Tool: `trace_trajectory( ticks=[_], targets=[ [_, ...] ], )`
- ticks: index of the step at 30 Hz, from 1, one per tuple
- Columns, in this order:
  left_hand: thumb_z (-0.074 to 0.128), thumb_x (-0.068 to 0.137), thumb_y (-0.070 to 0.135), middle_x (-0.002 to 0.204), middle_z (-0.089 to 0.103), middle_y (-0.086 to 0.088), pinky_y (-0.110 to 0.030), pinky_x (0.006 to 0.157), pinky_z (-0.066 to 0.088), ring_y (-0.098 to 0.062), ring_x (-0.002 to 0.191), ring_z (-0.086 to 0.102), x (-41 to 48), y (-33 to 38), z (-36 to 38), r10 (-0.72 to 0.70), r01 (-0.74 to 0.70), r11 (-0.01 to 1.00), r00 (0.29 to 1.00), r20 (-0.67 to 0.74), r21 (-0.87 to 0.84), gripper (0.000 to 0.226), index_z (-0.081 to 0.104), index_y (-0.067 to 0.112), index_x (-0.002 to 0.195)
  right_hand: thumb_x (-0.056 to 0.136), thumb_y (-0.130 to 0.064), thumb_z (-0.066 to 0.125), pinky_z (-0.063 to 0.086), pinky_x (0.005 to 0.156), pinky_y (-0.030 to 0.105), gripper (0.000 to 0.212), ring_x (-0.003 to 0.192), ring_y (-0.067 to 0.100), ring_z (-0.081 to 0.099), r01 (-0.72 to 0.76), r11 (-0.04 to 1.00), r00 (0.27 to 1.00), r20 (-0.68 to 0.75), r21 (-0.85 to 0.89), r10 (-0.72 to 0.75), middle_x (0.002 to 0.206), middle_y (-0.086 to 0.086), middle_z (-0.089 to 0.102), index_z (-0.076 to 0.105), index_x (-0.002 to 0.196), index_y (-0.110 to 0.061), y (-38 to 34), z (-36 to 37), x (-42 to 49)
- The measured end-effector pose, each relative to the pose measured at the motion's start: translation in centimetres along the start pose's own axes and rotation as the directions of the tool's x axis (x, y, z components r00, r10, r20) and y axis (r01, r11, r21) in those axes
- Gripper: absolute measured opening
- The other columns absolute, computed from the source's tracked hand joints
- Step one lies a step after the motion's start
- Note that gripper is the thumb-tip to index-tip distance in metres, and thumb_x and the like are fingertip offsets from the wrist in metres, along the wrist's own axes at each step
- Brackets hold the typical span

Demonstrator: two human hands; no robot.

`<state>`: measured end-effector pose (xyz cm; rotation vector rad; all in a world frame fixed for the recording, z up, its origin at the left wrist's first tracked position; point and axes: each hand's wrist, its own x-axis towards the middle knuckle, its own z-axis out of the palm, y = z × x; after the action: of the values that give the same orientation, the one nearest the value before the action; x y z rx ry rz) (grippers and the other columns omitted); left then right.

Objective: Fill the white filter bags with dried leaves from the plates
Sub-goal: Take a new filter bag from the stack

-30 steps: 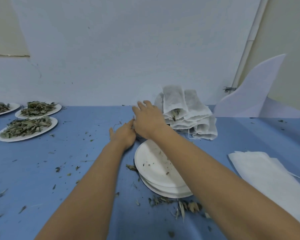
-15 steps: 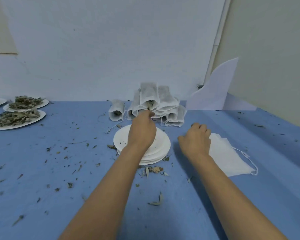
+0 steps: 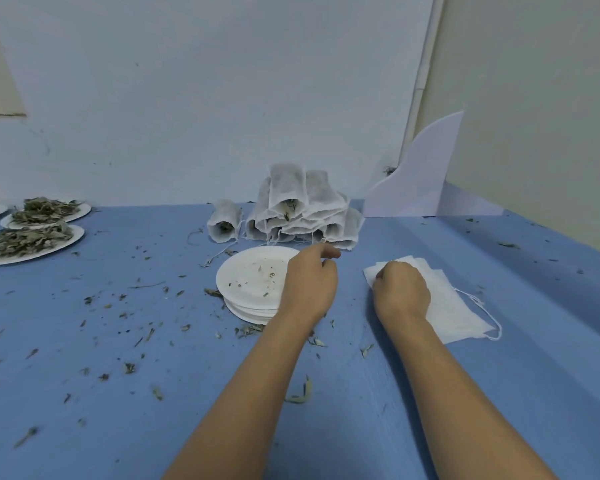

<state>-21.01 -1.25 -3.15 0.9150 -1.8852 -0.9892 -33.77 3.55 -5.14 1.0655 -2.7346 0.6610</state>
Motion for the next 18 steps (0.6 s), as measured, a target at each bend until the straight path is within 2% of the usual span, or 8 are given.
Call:
trace_trajectory(
  ticks=[2,4,6,7,10,12,14,18],
  targets=[
    [0.039,0.090,0.003,0.087,0.060,0.005,-0.008,0.048,0.040,-0.014,0.067,0.059,-0.01,0.26,-0.26,-0.006,0.005,1.000,1.000,-0.020,-0.026,0.032,0.064,0.014,0.107,0.089,0.004,0.045,0.038,0.071,0.033,0.018,0.103,0.032,0.056,-0.007,1.000,1.000,0.004,0.018,0.007,0.110,0.018,0.061,0.061,0.096,-0.001,-0.14,0.28,0.12],
    [0.041,0.090,0.004,0.089,0.063,0.004,-0.019,0.062,0.050,-0.023,0.080,0.065,0.07,0.46,-0.39,-0.020,0.019,0.999,0.999,-0.033,-0.047,0.030,0.065,0.014,0.105,0.088,0.008,0.042,0.036,0.082,0.030,0.029,0.110,0.031,0.050,0.010,1.000,1.000,-0.010,-0.004,-0.010,0.118,0.019,0.055,0.056,0.111,0.000,-0.20,0.48,0.28],
    [0.042,0.091,0.004,0.093,0.064,0.002,-0.032,0.074,0.053,-0.023,0.086,0.066,0.24,0.55,-0.51,-0.053,0.050,0.994,0.998,-0.030,-0.095,0.027,0.065,0.012,0.104,0.086,0.011,0.039,0.029,0.087,0.026,0.039,0.116,0.030,0.044,0.072,0.997,0.995,-0.076,0.008,-0.072,0.125,0.016,0.050,0.051,0.121,-0.002,-0.29,0.49,0.42],
    [0.041,0.091,0.004,0.094,0.063,0.001,-0.033,0.074,0.054,-0.021,0.086,0.066,0.32,0.54,-0.57,-0.072,0.069,0.990,0.997,-0.025,-0.122,0.027,0.064,0.011,0.103,0.087,0.011,0.039,0.028,0.088,0.026,0.040,0.117,0.029,0.042,0.084,0.996,0.992,-0.101,0.034,-0.080,0.127,0.015,0.048,0.050,0.123,-0.003,-0.34,0.49,0.43],
    [0.039,0.092,0.002,0.092,0.062,0.000,-0.024,0.065,0.053,-0.010,0.077,0.065,0.44,0.45,-0.61,-0.112,0.107,0.977,0.994,-0.015,-0.183,0.027,0.064,0.008,0.102,0.096,-0.009,0.045,0.036,0.089,0.035,0.027,0.118,0.030,0.042,0.006,0.998,0.994,-0.111,0.058,0.000,0.125,0.014,0.050,0.050,0.122,-0.004,-0.33,0.30,0.07],
    [0.039,0.092,0.001,0.093,0.063,0.000,-0.022,0.064,0.052,-0.006,0.071,0.063,0.47,0.41,-0.63,-0.117,0.111,0.973,0.993,-0.020,-0.201,0.027,0.064,0.006,0.101,0.098,-0.028,0.048,0.038,0.088,0.037,0.032,0.116,0.031,0.044,-0.028,1.000,0.999,-0.042,0.001,0.028,0.124,0.015,0.051,0.052,0.119,-0.004,-0.05,0.42,-0.14],
    [0.039,0.092,0.001,0.094,0.063,-0.001,-0.022,0.064,0.052,-0.005,0.069,0.062,0.48,0.42,-0.59,-0.120,0.114,0.971,0.993,-0.018,-0.211,0.027,0.064,0.006,0.101,0.098,-0.026,0.049,0.039,0.086,0.036,0.029,0.113,0.031,0.046,-0.017,1.000,1.000,-0.021,0.002,0.018,0.122,0.015,0.052,0.057,0.115,-0.005,0.18,0.54,-0.08],
    [0.039,0.092,0.000,0.092,0.064,-0.002,-0.019,0.062,0.051,-0.005,0.068,0.062,0.41,0.62,-0.33,-0.128,0.121,0.965,0.992,-0.013,-0.235,0.027,0.064,0.006,0.099,0.099,-0.019,0.047,0.042,0.077,0.036,0.025,0.103,0.030,0.053,0.015,1.000,0.997,-0.074,0.020,-0.013,0.111,0.014,0.059,0.066,0.102,-0.004,0.39,0.84,0.23]
  ],
)
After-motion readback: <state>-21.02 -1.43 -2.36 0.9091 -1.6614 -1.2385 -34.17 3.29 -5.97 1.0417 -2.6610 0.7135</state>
